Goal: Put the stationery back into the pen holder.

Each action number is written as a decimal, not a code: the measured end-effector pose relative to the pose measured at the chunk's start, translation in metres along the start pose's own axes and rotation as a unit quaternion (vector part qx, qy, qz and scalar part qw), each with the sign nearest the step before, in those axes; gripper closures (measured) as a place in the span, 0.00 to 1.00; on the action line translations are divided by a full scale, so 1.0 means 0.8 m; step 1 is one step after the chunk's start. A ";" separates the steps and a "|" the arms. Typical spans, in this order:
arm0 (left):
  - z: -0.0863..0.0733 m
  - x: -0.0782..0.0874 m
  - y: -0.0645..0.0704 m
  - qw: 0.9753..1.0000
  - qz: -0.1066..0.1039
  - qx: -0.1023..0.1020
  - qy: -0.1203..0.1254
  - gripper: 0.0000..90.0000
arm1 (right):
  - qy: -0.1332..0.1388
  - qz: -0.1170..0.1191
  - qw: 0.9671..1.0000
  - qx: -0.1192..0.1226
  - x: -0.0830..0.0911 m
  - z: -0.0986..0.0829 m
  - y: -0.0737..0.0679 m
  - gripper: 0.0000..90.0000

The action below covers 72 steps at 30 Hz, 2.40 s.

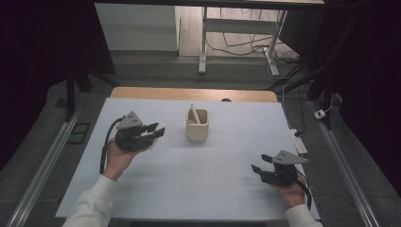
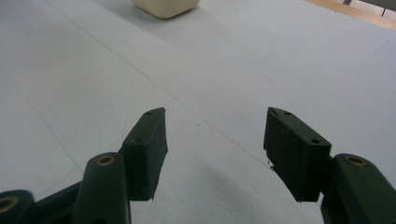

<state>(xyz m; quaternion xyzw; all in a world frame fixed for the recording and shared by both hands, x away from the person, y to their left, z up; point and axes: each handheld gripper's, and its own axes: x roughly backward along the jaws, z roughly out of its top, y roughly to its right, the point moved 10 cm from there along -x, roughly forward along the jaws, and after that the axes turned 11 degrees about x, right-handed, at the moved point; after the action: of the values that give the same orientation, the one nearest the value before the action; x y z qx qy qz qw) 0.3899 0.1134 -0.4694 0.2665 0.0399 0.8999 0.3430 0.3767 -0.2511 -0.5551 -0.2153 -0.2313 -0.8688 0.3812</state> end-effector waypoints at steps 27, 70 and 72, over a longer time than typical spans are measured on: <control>0.042 -0.050 0.006 1.000 -0.014 0.009 0.007 0.74 | -0.005 0.001 1.000 0.002 -0.002 -0.002 0.001 0.43; 0.098 -0.126 0.022 1.000 0.007 -0.013 0.017 0.73 | -0.007 0.000 1.000 -0.001 -0.002 -0.005 0.002 0.43; 0.102 -0.129 0.022 1.000 0.010 -0.017 0.018 0.73 | -0.009 0.002 1.000 0.001 -0.002 -0.005 0.002 0.43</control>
<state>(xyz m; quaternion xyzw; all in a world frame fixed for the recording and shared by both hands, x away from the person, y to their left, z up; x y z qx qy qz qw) 0.4849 0.0255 -0.4418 0.2448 0.0285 0.9084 0.3377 0.3779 -0.2535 -0.5591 -0.2232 -0.2347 -0.8659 0.3812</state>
